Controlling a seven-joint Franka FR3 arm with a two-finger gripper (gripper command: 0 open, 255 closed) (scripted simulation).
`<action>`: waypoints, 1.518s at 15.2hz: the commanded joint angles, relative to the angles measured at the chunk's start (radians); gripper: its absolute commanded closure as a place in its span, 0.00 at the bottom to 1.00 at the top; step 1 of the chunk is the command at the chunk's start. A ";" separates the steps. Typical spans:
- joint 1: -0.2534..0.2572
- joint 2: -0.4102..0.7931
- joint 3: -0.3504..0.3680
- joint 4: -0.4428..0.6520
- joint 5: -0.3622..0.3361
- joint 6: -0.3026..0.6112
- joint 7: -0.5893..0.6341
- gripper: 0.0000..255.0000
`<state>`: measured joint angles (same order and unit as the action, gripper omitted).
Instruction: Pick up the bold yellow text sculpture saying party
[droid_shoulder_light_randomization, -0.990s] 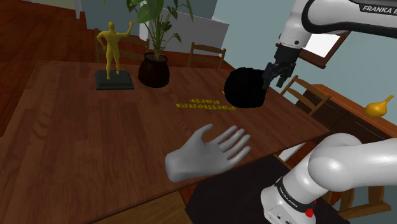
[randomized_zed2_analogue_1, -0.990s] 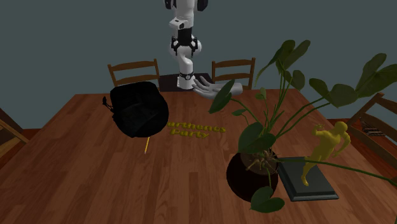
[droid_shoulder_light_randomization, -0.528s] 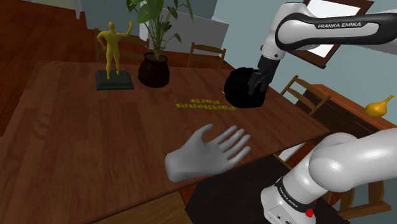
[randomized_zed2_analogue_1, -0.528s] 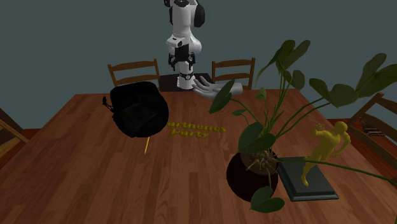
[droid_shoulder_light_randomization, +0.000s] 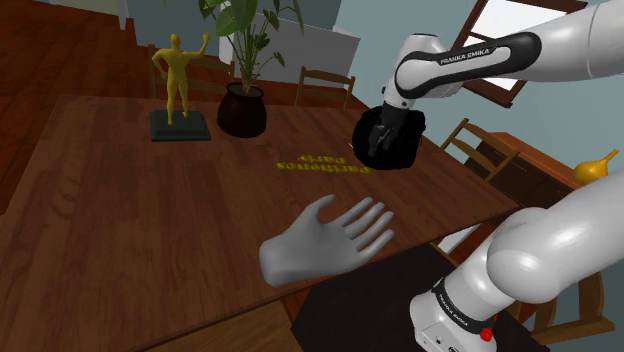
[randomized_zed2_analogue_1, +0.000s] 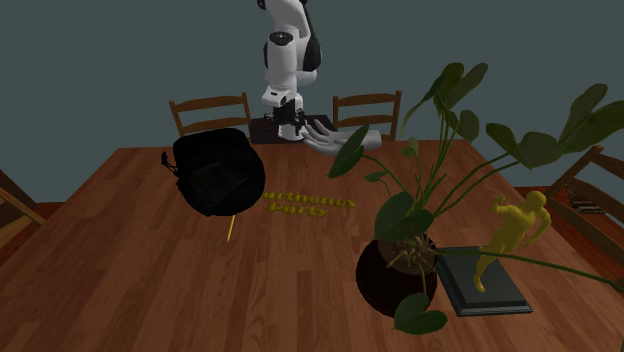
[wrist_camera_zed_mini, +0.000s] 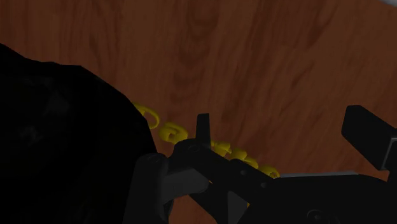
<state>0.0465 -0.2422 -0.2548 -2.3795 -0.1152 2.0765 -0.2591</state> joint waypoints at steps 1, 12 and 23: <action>0.010 0.083 -0.014 0.030 0.023 0.058 -0.053 0.00; 0.000 0.521 0.005 0.281 0.208 0.249 -0.352 0.00; -0.023 0.668 0.037 0.331 0.260 0.345 -0.412 0.00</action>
<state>0.0239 0.4216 -0.2183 -2.0492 0.1434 2.4171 -0.6703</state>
